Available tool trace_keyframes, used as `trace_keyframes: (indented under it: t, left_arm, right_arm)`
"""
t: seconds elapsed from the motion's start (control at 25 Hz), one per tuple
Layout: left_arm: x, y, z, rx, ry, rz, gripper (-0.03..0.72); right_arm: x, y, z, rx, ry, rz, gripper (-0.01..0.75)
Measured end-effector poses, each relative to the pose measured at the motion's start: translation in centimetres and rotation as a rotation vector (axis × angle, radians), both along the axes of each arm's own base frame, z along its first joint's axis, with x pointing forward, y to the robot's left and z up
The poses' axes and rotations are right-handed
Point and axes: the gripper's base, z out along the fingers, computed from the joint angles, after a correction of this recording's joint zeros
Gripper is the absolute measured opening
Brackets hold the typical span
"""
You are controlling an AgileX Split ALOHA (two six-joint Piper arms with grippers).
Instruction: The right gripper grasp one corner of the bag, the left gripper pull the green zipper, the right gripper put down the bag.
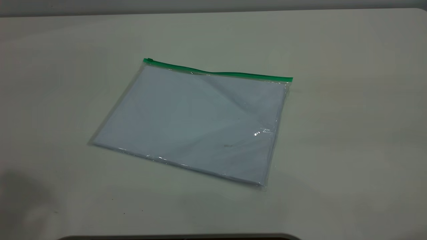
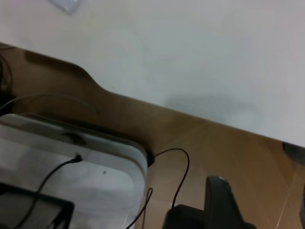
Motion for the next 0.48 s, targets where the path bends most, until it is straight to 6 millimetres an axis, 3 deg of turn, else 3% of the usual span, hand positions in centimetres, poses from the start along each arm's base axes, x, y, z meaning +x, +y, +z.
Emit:
trace_keyframes:
  t: [0.2, 0.32, 0.48]
  left_arm:
    - [-4.8, 0.5, -4.9, -0.008, 0.053, 0.064, 0.558]
    - [-6.9, 0.7, -7.4, -0.014, 0.012, 0.083, 0.558]
    - [-8.8, 1.0, -8.1, -0.017, -0.096, 0.096, 0.558]
  right_arm:
    - [-2.1, -0.9, -2.3, 0.011, -0.119, -0.001, 0.435]
    - [-2.6, -1.1, -2.2, 0.027, -0.176, 0.003, 0.435]
    - [-2.8, -1.1, -2.2, 0.031, -0.19, 0.005, 0.435]
